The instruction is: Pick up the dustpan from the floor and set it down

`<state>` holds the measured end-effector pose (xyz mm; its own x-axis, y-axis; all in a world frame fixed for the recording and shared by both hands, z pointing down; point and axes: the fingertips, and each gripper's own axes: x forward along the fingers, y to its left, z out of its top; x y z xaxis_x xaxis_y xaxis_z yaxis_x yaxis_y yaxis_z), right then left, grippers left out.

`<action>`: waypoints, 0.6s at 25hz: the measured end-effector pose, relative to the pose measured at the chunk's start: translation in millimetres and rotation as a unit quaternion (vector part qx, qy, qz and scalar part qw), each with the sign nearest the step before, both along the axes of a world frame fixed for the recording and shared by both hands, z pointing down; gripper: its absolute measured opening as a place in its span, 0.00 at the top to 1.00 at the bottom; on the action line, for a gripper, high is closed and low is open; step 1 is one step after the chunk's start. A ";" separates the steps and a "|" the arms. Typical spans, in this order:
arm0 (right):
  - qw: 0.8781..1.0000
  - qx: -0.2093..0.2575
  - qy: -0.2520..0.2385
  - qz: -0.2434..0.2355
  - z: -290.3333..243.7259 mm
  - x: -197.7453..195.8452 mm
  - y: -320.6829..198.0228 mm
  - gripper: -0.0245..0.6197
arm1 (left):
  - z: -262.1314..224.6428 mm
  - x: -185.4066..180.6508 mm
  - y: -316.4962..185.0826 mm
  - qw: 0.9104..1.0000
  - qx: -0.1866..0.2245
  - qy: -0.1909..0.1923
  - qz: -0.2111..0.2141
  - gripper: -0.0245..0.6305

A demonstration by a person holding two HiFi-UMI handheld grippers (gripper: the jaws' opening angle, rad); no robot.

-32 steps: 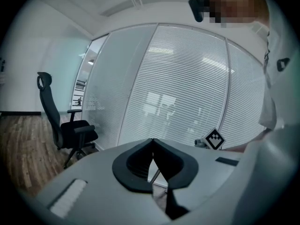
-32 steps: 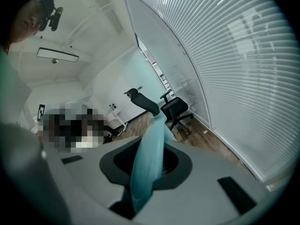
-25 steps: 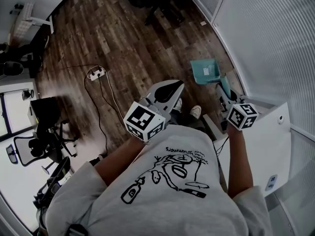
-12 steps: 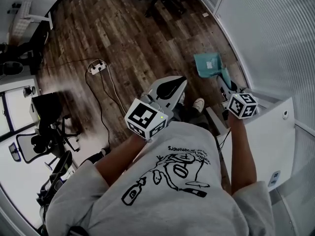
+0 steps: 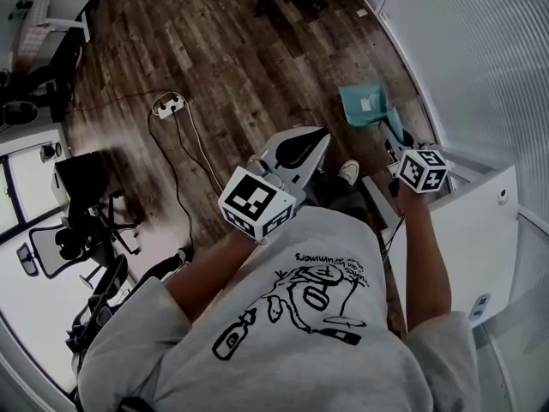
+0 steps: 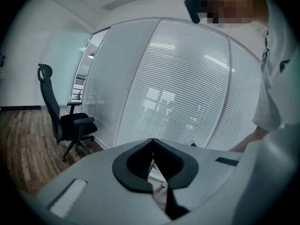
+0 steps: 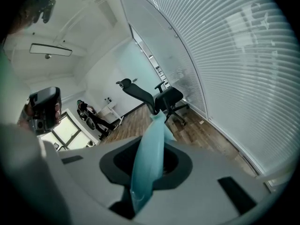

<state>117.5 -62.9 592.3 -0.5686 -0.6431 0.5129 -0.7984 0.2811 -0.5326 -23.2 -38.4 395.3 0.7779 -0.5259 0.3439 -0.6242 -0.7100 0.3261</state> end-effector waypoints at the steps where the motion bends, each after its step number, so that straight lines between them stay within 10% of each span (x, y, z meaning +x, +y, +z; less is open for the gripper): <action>1: 1.000 -0.002 -0.001 0.001 3.7 0.5 -0.5 0.90 | 1.3 0.4 0.5 1.000 -0.001 0.000 0.000 0.96; 15: 1.000 -0.021 0.003 0.010 58.2 8.2 -11.0 0.90 | 11.9 0.7 4.6 1.000 -0.013 -0.004 -0.001 0.96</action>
